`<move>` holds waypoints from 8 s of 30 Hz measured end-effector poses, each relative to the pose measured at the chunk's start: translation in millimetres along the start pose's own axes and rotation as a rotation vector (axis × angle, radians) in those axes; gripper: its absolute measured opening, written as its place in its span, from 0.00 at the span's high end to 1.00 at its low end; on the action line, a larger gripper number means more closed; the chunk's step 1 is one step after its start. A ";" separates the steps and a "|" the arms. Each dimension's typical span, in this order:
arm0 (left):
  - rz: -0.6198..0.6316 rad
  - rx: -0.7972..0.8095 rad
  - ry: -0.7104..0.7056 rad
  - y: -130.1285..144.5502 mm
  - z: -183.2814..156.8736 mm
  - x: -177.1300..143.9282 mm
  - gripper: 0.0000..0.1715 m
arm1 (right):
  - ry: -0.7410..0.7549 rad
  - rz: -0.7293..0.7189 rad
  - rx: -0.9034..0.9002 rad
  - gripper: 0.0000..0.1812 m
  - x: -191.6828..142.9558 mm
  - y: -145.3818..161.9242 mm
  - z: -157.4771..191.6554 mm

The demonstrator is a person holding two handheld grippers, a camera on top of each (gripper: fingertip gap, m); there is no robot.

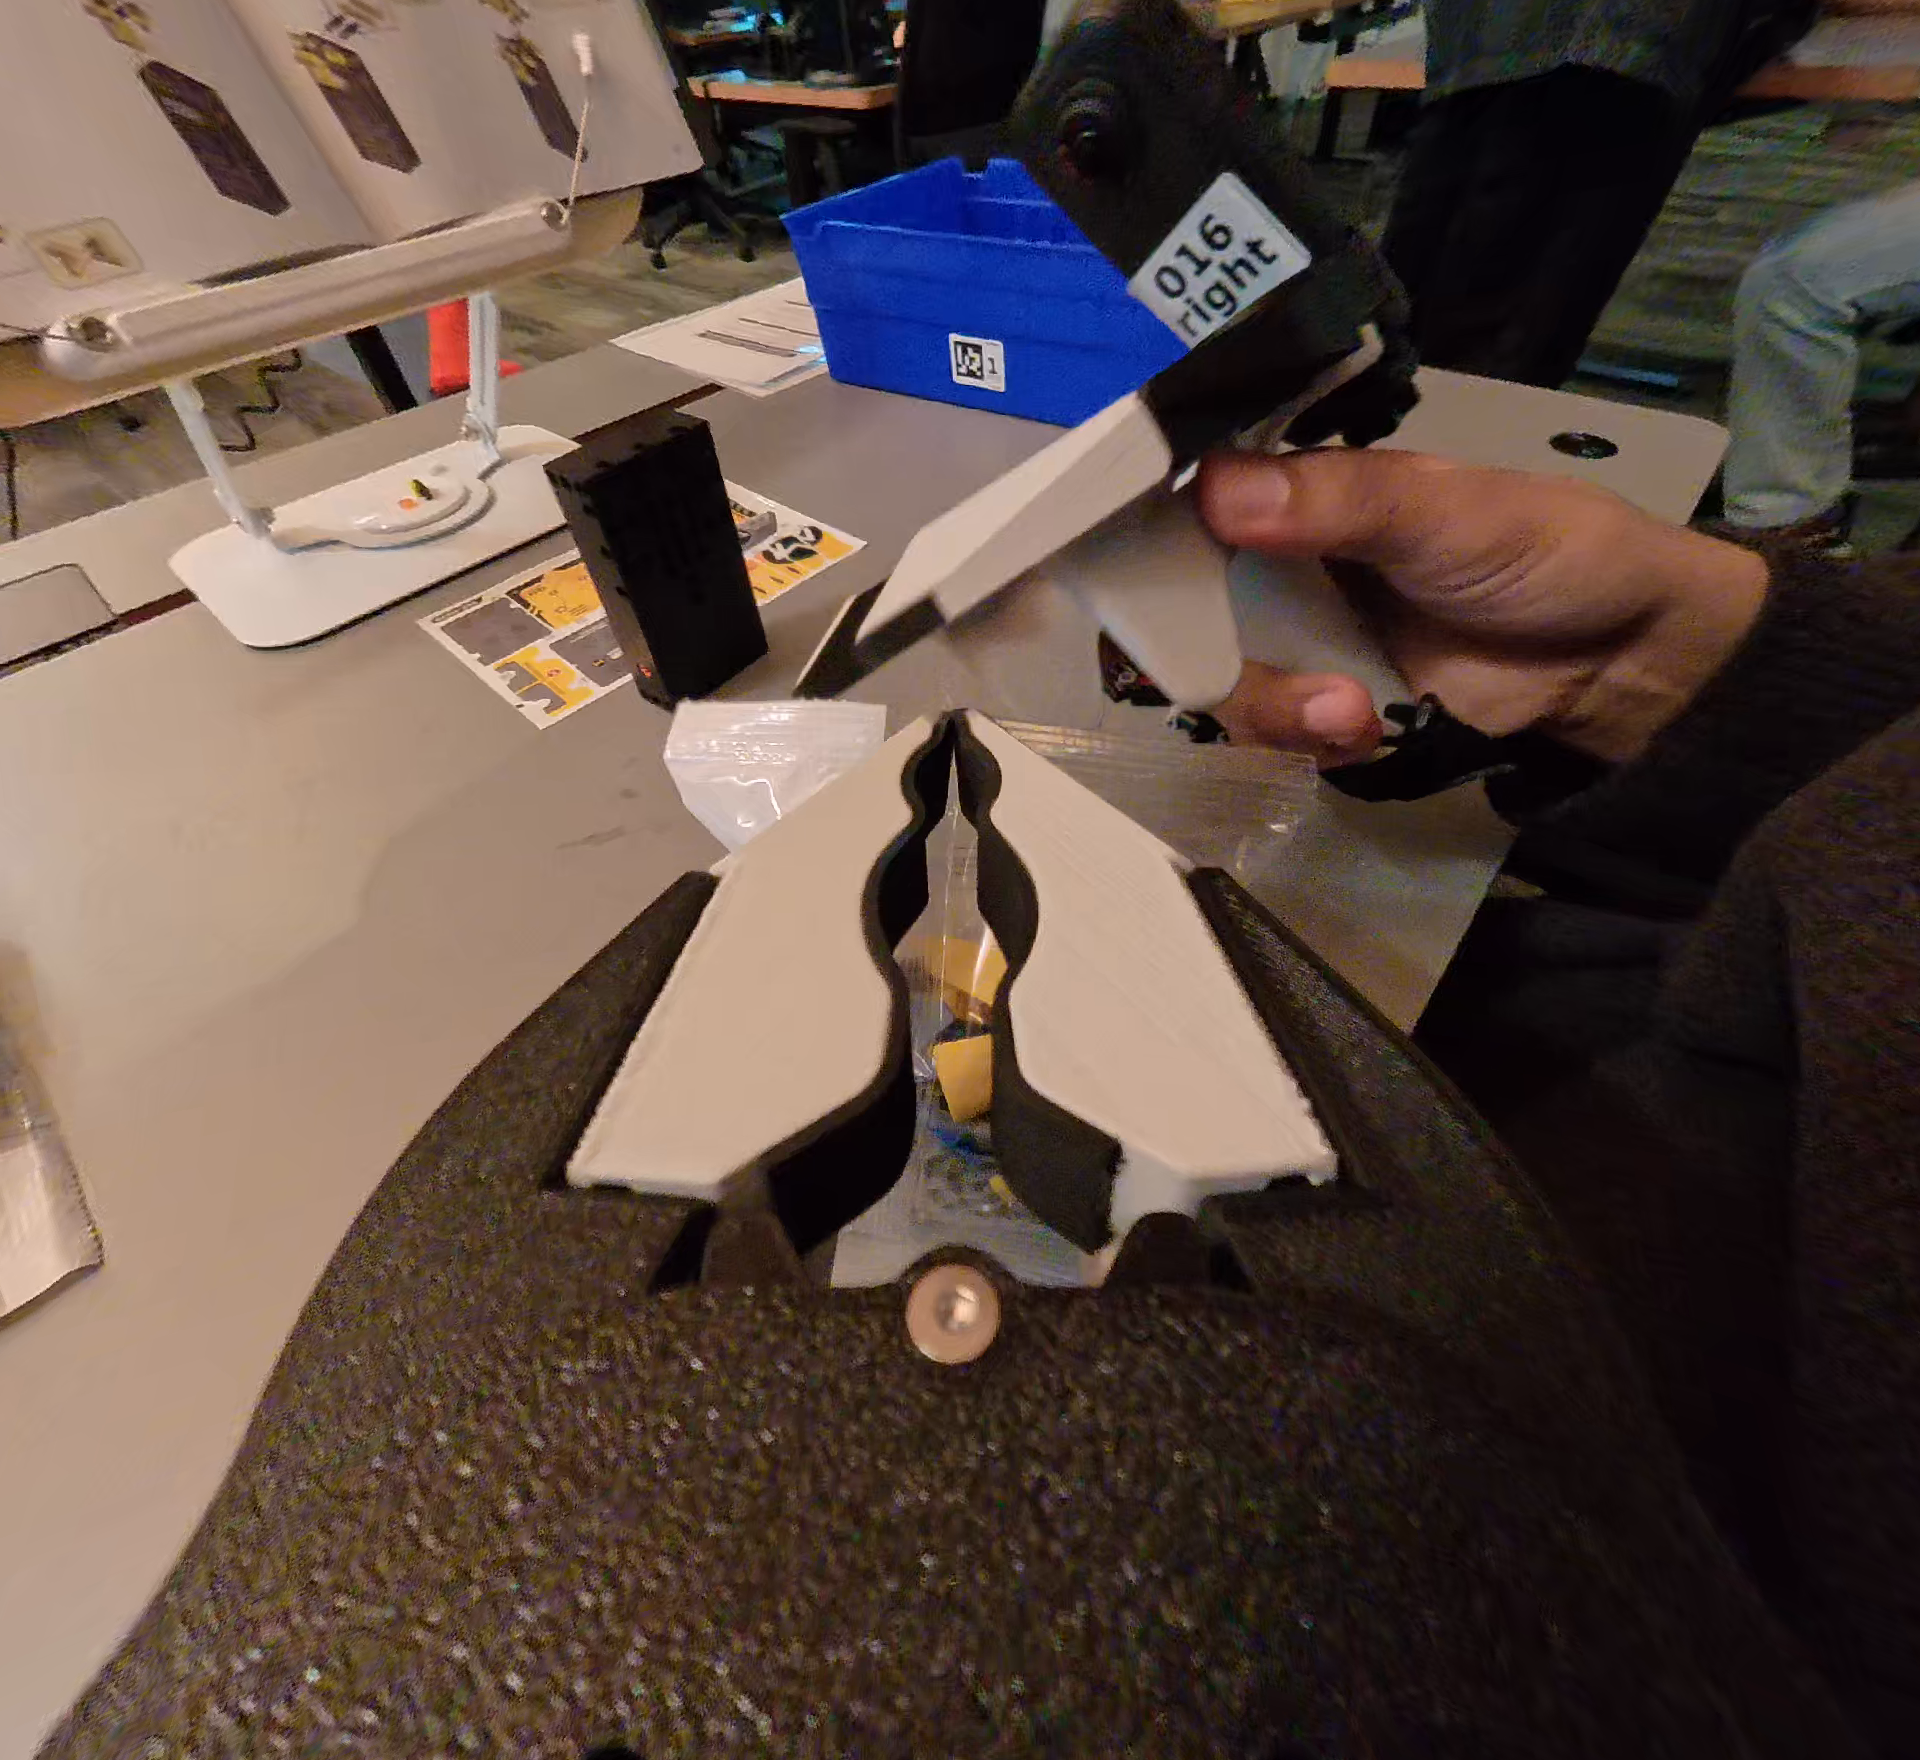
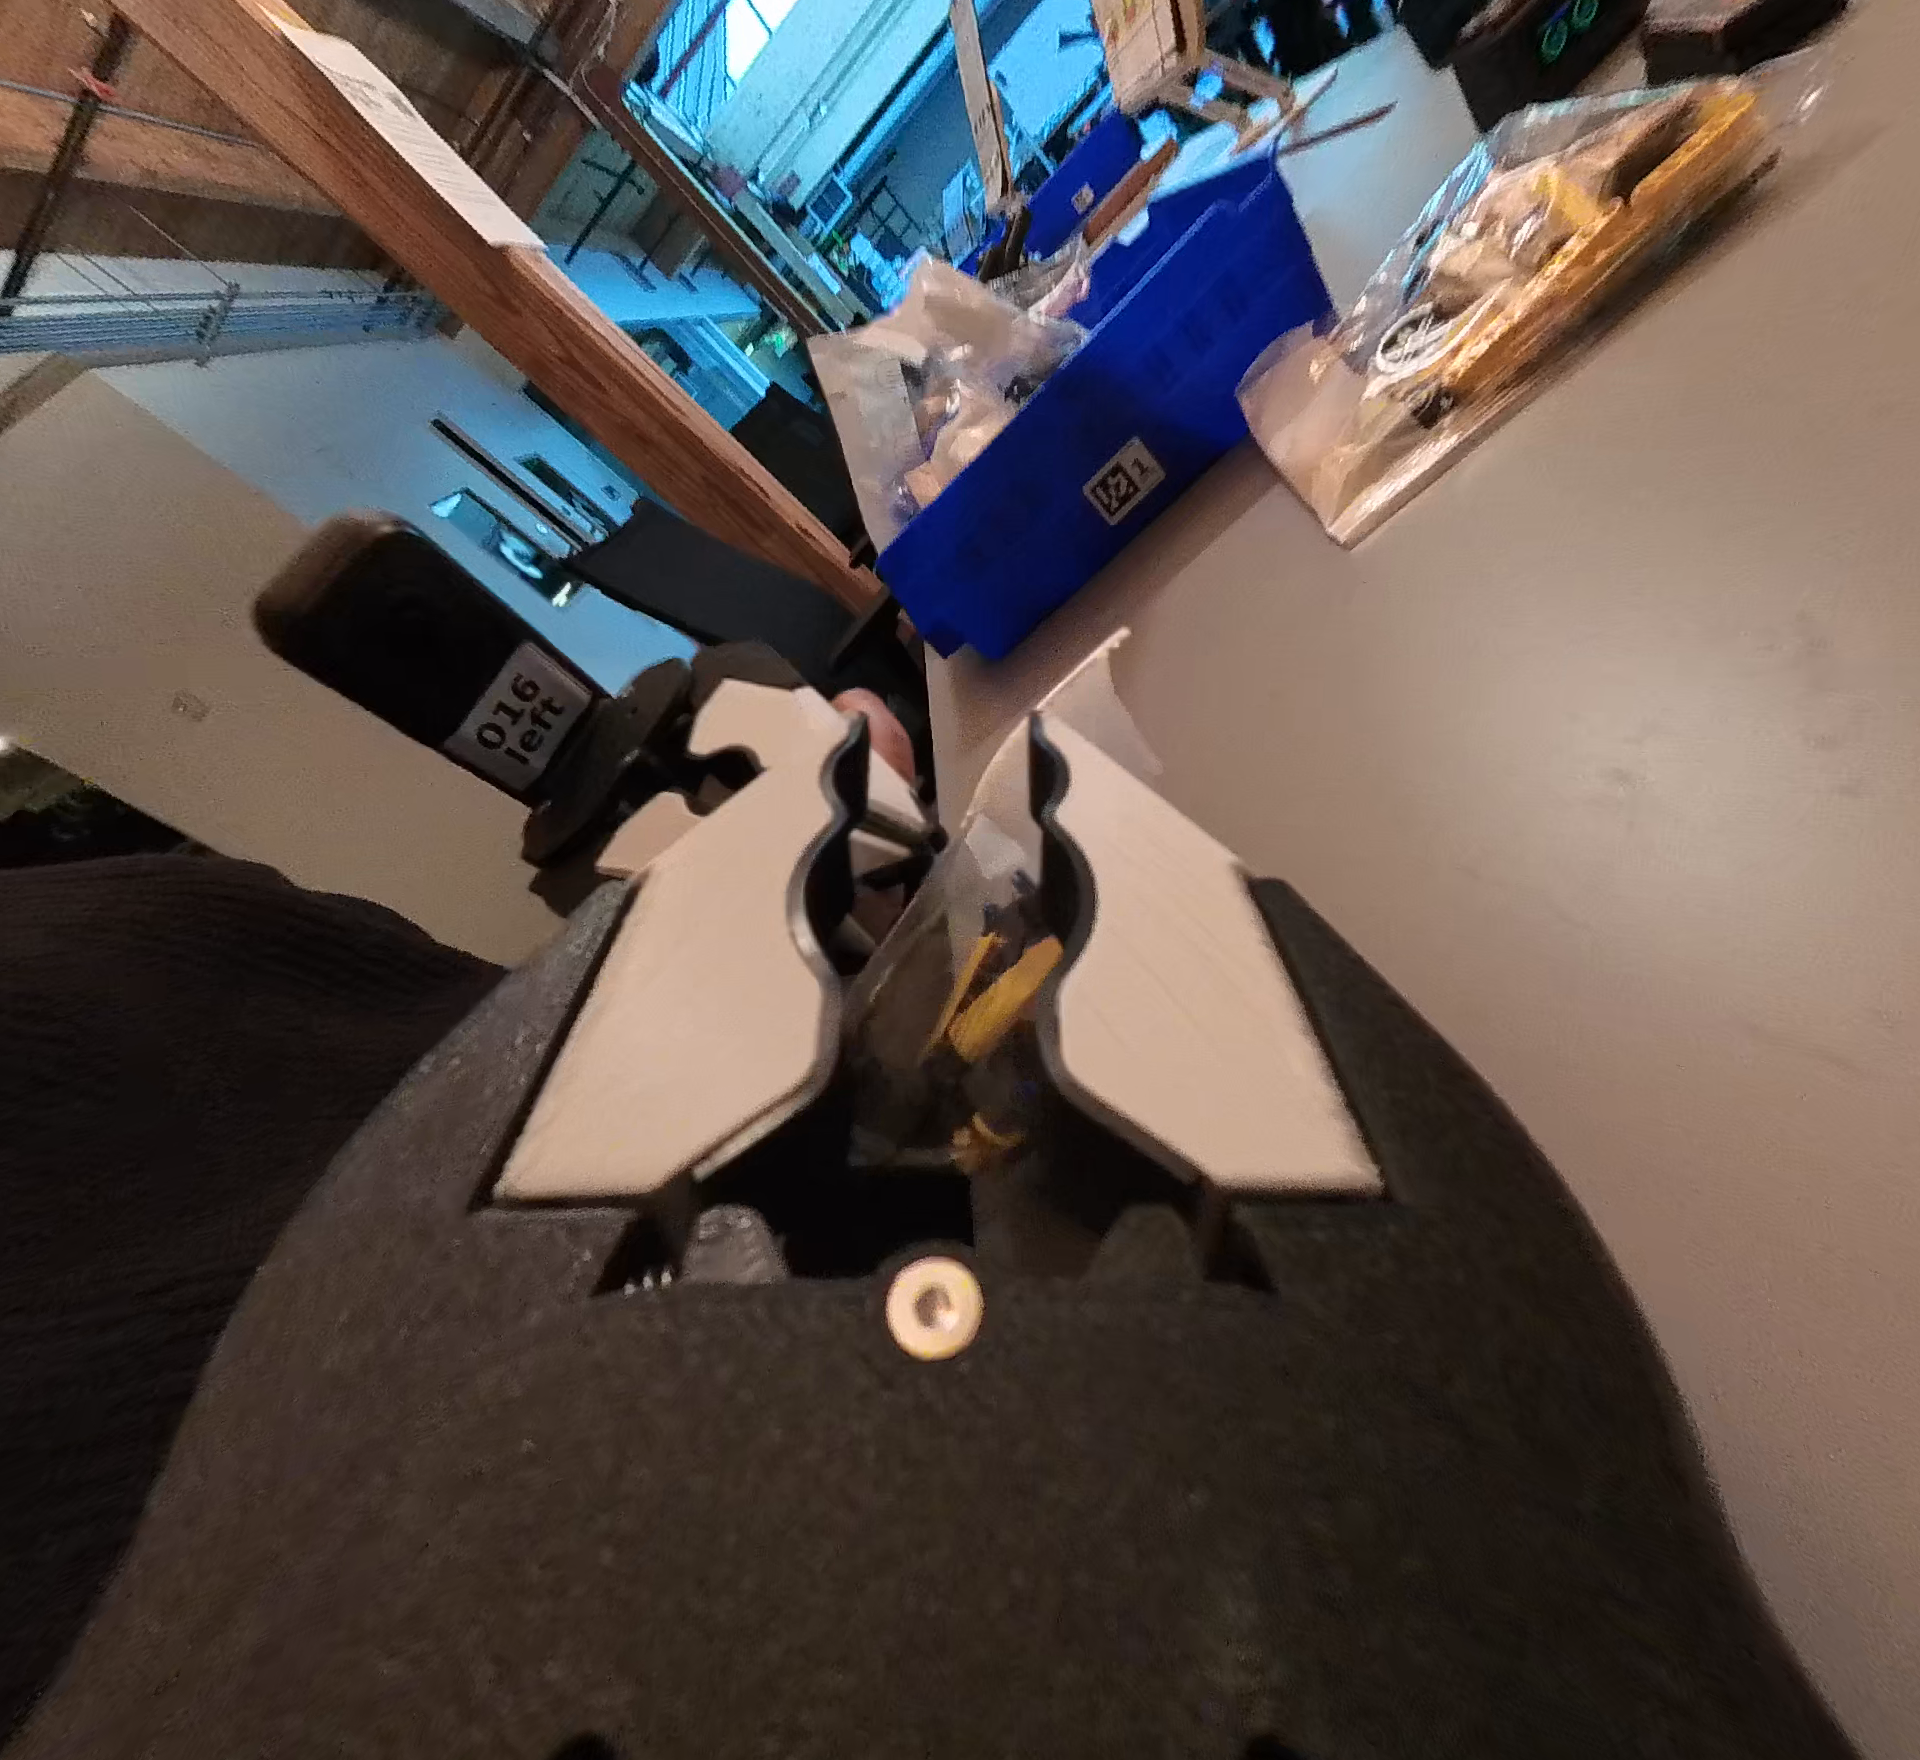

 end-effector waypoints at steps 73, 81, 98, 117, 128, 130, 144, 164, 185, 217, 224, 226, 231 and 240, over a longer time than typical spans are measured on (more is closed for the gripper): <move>-0.118 -0.895 0.276 11.5 35.1 -0.5 1.00 | 0.544 0.240 -1.286 1.00 15.5 23.2 39.3; -0.171 -0.829 0.307 -6.2 26.4 0.8 1.00 | 0.175 -0.154 -0.543 1.00 -6.0 4.6 27.2; -0.289 -1.148 0.289 13.0 72.6 -11.9 1.00 | 0.162 -0.214 -0.626 1.00 -25.6 -5.2 42.9; -0.185 -0.936 0.141 20.2 75.5 -8.7 1.00 | 0.230 -0.122 -0.332 1.00 -33.6 -0.2 -0.8; -0.098 -0.616 0.013 4.8 58.2 -0.3 0.73 | 0.244 -0.060 -0.286 1.00 -31.2 0.4 -8.9; -0.030 -0.431 -0.038 -0.2 45.3 7.8 0.73 | 0.236 -0.051 -0.290 1.00 -29.5 0.6 -8.3; 0.177 0.437 -0.363 -3.3 31.6 59.4 0.73 | 0.142 -0.021 -0.217 1.00 -36.9 -15.3 -8.3; 0.489 0.162 -0.126 35.4 19.2 106.8 0.78 | 0.670 0.354 -0.438 0.85 -67.0 2.8 -42.7; 0.383 -0.159 -0.120 29.2 41.5 93.5 0.97 | 0.437 0.404 -0.612 0.86 -19.1 12.7 -45.3; 0.443 -0.176 0.509 10.7 -20.6 62.7 0.90 | 0.150 0.660 -0.295 0.83 -75.5 15.9 -27.2; 0.612 0.061 0.329 24.4 -31.7 87.0 0.90 | 0.353 0.672 -0.421 0.83 -77.1 13.5 -44.5; 0.641 0.085 0.266 24.2 -26.6 90.9 0.90 | 0.406 0.673 -0.459 0.83 -75.3 10.8 -51.5; 0.694 0.105 0.164 25.6 -14.7 96.4 0.90 | 0.412 0.678 -0.457 0.83 -69.3 6.6 -62.0; 0.672 0.004 0.112 25.5 3.6 111.6 0.88 | 0.403 0.740 -0.360 0.84 -65.5 10.8 -75.0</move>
Point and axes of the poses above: each gripper's, where its closed fingertips meet, x out along the fingers, y out of its underside, z = x × y across the jaws, the point moved 7 cm from there along -x, back along the fingers, and after that the axes turned 10 degrees about -y, right-handed, at the moved point
